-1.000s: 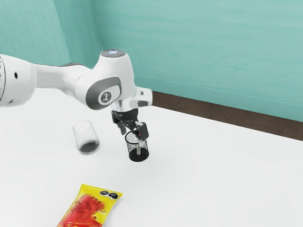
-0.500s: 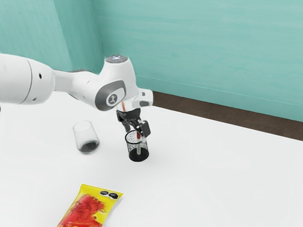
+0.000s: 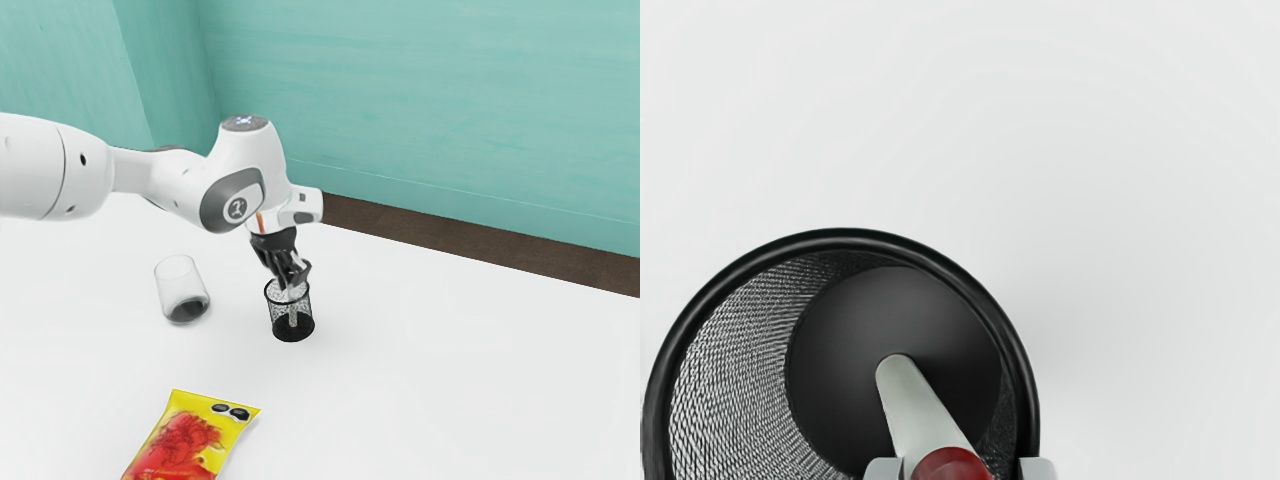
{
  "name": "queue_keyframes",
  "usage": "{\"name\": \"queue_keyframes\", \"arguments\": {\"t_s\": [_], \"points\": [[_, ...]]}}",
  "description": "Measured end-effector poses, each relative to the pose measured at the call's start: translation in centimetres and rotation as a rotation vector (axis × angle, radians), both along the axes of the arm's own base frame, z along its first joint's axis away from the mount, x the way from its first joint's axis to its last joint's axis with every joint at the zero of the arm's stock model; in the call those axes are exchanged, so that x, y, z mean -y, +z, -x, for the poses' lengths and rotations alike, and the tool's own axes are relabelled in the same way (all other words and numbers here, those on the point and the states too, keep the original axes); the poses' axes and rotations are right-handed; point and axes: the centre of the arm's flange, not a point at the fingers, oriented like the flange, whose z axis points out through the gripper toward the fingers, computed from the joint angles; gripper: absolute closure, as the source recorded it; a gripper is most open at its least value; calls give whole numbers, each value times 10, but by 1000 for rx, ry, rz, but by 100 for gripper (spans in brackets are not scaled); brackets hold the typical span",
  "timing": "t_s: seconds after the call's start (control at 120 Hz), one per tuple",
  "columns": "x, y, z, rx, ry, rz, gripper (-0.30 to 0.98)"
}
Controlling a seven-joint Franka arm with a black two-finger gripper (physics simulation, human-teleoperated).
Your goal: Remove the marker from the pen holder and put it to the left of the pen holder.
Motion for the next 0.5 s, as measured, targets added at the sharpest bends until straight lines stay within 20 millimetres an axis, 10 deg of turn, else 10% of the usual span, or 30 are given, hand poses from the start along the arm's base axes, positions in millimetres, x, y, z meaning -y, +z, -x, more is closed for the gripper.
{"name": "queue_keyframes", "arguments": {"t_s": [0.217, 0.35, 0.5], "points": [[-5, 24, -6, 27, 7, -13, 74], [-12, 110, -12, 53, 39, -26, 76], [-82, 185, -6, -69, 184, -60, 78]]}}
